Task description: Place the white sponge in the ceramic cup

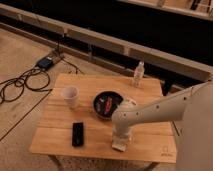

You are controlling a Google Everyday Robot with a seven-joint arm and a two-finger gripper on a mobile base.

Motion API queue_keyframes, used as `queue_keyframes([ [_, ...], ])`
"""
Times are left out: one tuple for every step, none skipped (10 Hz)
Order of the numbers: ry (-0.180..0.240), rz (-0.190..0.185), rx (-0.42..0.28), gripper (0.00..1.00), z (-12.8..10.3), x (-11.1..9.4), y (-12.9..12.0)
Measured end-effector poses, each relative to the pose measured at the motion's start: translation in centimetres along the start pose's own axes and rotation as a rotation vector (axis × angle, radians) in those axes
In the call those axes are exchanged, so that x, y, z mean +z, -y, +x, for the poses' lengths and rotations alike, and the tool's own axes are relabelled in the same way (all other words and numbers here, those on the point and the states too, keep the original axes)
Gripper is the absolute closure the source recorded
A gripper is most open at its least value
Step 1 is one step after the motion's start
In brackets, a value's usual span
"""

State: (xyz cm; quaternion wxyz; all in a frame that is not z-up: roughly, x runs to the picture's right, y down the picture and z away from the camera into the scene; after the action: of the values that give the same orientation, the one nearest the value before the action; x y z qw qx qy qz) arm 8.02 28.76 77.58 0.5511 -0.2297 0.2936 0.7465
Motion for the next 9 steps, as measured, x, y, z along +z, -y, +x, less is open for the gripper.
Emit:
queue_keyframes([
  [-0.004, 0.007, 0.001, 0.37, 0.1, 0.2, 0.1],
  [-0.008, 0.01, 0.001, 0.45, 0.1, 0.4, 0.2],
  [-0.01, 0.01, 0.004, 0.53, 0.1, 0.5, 0.2],
  [-0.016, 0.006, 0.011, 0.63, 0.2, 0.5, 0.2],
  [-0.021, -0.002, 0.017, 0.75, 0.2, 0.4, 0.2],
  [-0.026, -0.005, 0.022, 0.82, 0.3, 0.2, 0.2],
  [-0.037, -0.005, 0.035, 0.95, 0.4, -0.2, 0.3],
  [-0.043, -0.001, 0.045, 0.99, 0.3, -0.8, 0.5],
  [-0.044, 0.002, 0.052, 1.0, 0.0, -1.8, 0.4],
])
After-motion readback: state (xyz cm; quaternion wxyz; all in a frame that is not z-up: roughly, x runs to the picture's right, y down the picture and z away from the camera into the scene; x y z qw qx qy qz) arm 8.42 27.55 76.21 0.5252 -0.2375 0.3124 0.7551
